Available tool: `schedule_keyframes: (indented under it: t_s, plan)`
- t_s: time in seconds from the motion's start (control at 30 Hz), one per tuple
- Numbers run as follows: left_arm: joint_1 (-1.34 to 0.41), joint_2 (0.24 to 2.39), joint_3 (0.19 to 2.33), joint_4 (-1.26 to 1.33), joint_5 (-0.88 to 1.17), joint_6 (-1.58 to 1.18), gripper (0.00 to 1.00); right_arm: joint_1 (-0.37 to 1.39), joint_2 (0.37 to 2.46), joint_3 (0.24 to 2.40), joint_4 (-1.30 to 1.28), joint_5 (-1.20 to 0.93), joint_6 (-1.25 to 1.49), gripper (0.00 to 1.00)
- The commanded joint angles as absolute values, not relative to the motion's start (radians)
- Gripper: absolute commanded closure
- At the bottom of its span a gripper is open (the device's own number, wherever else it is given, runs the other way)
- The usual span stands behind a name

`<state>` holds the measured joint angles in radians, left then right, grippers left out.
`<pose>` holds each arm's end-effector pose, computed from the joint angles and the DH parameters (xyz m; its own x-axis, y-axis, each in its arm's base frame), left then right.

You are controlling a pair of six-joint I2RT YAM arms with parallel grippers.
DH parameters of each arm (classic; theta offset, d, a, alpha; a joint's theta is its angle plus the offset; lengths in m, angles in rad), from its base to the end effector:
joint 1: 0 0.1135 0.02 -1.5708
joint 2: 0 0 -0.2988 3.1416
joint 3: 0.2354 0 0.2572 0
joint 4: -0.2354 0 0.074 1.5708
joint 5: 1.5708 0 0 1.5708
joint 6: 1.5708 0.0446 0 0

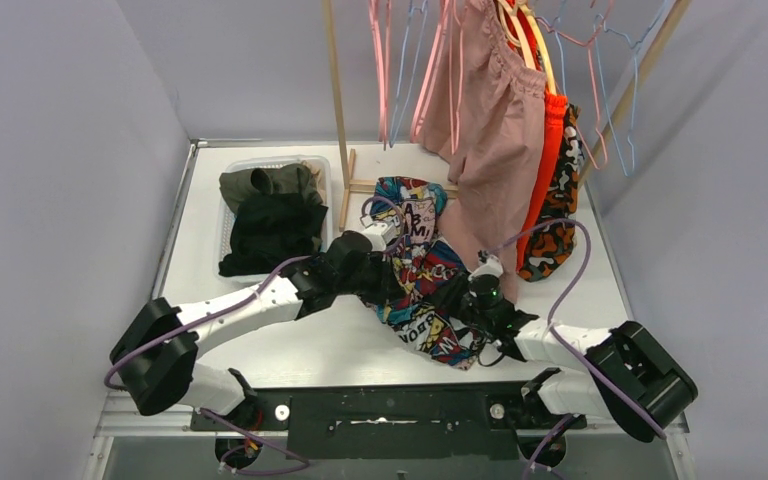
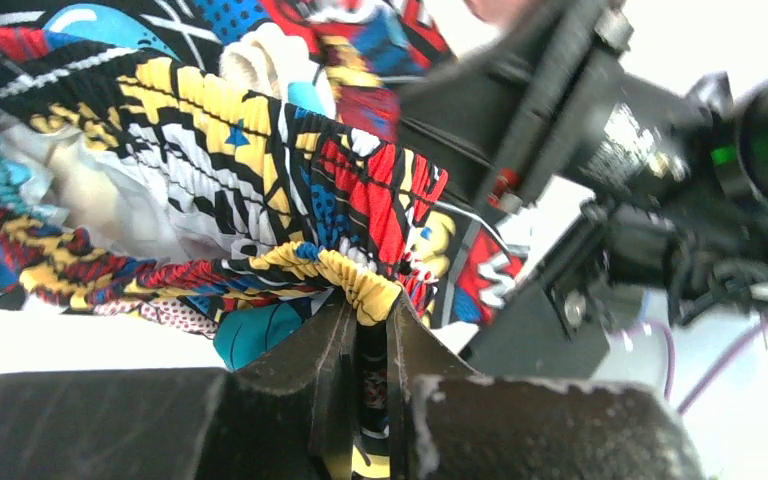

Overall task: Remove the shorts from the hanger
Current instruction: Pick up the shorts at the center of the board.

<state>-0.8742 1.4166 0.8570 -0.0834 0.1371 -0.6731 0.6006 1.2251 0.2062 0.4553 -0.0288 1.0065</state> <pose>0.1958 -0.2436 0.2560 -0.8182 0.0157 -0.5747 0.4092 0.7181 -0.5630 0.1653 0.1148 0.1498 -0.7300 0.5237 -0.4391 0.0596 0.6888 0.7225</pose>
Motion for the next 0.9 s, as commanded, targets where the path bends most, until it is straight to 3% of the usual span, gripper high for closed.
schedule_keyframes:
  t_s: [0.0,0.13,0.23,0.27,0.33,0.4,0.47,0.7,0.87]
  plan:
    - [-0.887,1.372,0.925,-0.25,0.391,-0.462,1.0,0.642,1.271,0.359,0.534,-0.115,0.835,0.72]
    - [-0.893,1.386,0.911,-0.435,0.405,-0.389,1.0,0.657,1.323,0.411,0.469,-0.165,0.762,0.69]
    - [-0.895,1.363,0.861,-0.394,0.419,-0.393,0.91,0.684,1.275,0.362,0.475,-0.085,0.831,0.67]
    - [-0.895,1.362,0.861,-0.394,0.417,-0.388,0.8,0.706,1.246,0.341,0.474,-0.051,0.853,0.64]
    - [-0.896,1.366,0.87,-0.385,0.39,-0.381,0.48,0.757,1.18,0.319,0.395,0.062,0.913,0.57]
    - [-0.894,1.384,0.885,-0.368,0.377,-0.37,0.38,0.784,1.126,0.313,0.274,0.16,0.984,0.51]
    - [-0.893,1.419,0.921,-0.382,0.314,-0.362,0.31,0.783,1.08,0.284,0.277,0.127,0.969,0.51]
    - [-0.88,1.479,1.029,-0.38,0.091,-0.425,0.21,0.798,0.844,0.242,0.098,0.218,1.0,0.49]
    - [-0.873,1.57,1.069,-0.405,-0.024,-0.495,0.19,0.797,0.667,0.218,-0.039,0.311,1.021,0.45]
